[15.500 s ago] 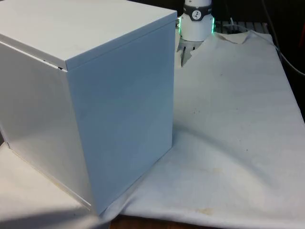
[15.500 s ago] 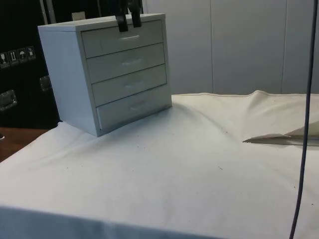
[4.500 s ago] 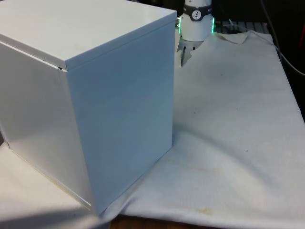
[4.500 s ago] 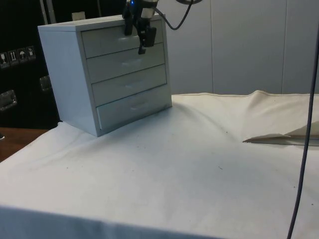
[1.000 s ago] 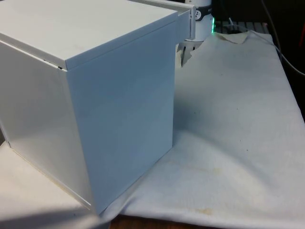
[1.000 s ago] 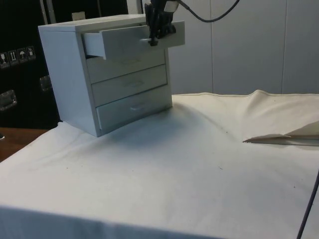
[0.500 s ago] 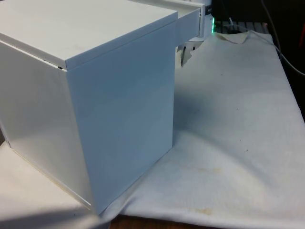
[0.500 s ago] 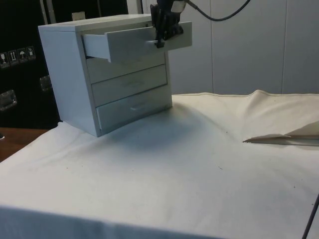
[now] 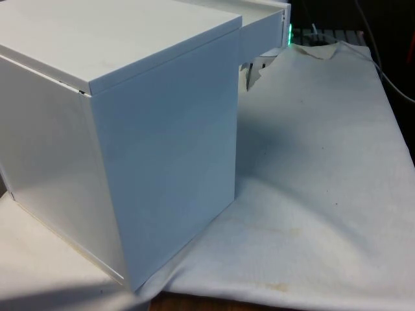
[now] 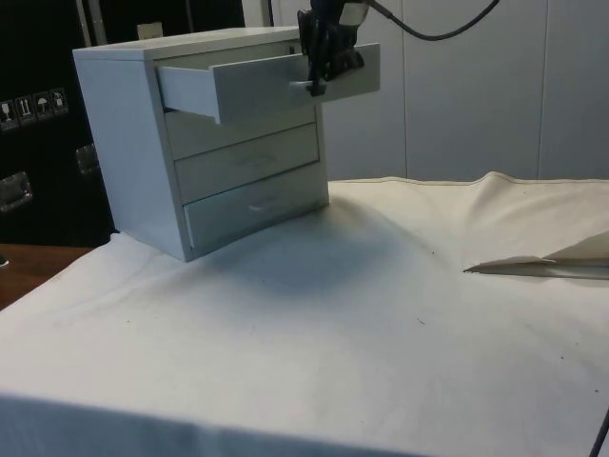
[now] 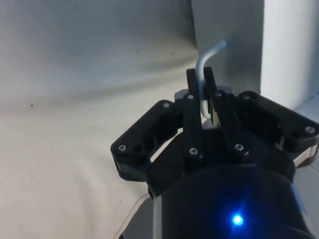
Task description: Open the drawer, then close it.
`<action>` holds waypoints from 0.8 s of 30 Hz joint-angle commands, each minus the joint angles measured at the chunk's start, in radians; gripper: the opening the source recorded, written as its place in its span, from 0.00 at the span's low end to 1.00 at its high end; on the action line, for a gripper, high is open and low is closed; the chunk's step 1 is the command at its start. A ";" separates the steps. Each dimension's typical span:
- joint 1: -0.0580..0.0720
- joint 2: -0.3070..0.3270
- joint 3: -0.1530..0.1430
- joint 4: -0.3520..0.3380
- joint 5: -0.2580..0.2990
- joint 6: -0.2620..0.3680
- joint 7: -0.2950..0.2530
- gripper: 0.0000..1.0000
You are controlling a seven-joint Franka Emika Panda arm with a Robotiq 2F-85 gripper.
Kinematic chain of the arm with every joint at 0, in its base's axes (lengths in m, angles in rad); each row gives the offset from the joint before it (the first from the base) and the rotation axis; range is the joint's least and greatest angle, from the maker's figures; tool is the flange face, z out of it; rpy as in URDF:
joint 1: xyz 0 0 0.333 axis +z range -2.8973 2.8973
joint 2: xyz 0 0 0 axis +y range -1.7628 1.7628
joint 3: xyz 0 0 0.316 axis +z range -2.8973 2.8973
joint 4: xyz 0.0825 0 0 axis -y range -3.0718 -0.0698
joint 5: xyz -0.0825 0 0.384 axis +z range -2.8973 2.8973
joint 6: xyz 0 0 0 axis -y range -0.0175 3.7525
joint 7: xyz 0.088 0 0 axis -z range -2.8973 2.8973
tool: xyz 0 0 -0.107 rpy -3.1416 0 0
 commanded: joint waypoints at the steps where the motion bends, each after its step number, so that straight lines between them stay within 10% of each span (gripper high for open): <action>1: -0.006 -0.017 0.017 -0.010 -0.012 -0.018 0.020 0.01; 8: -0.001 -0.017 0.025 -0.020 -0.017 -0.027 0.027 0.01; 24: -0.001 -0.031 0.082 -0.063 -0.218 -0.052 0.247 0.01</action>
